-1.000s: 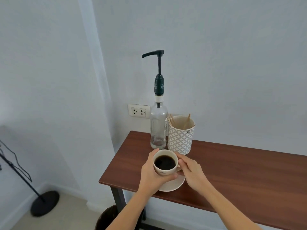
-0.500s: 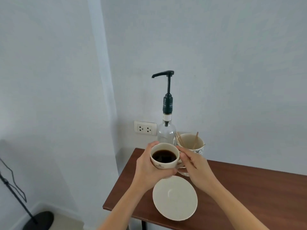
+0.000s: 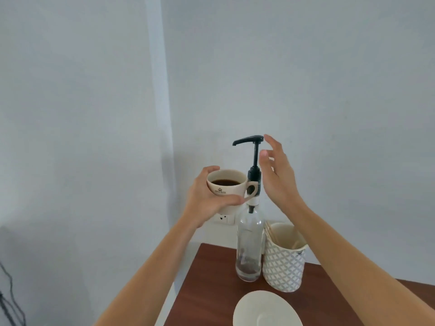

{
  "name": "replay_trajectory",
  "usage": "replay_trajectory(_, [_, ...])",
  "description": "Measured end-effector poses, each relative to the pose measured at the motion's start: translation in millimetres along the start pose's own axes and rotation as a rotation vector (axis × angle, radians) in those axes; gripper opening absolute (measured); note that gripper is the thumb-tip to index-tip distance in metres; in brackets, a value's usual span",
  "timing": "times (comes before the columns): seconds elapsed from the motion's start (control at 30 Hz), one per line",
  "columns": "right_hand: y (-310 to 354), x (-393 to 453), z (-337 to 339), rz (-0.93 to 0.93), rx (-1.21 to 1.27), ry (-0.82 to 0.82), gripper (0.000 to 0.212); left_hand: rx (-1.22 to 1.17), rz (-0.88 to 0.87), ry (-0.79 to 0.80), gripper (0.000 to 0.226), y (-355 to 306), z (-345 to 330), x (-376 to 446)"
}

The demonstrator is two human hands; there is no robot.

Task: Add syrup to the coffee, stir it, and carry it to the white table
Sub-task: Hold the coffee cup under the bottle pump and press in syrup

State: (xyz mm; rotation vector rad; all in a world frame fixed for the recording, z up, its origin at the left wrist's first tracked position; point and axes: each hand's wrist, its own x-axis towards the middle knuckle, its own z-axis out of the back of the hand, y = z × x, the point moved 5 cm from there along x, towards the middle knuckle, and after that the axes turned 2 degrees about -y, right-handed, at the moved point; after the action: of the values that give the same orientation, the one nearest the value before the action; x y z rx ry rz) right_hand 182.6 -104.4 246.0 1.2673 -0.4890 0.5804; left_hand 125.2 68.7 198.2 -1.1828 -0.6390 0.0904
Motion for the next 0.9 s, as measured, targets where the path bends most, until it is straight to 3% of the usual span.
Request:
replay_trajectory(0.17, [7.8, 38.2, -24.3, -0.066, 0.103, -0.010, 0.044, 0.008, 0.011, 0.009, 0.100, -8.5, 6.8, 21.3])
replay_trajectory(0.33, [4.5, 46.1, -32.2, -0.089, 0.250, -0.139, 0.024, 0.026, 0.020, 0.010, 0.106, -14.7, 4.0, 37.8])
replay_trajectory(0.57, [0.2, 53.0, -35.2, -0.024, 0.360, -0.205, 0.018, 0.016, 0.020, 0.015, 0.097, -19.4, -2.2, 50.9])
replay_trajectory(0.9, [-3.5, 58.2, -38.3, 0.070, 0.394, -0.255, 0.017, 0.003, 0.047, 0.005, 0.107, -17.8, -8.7, 54.6])
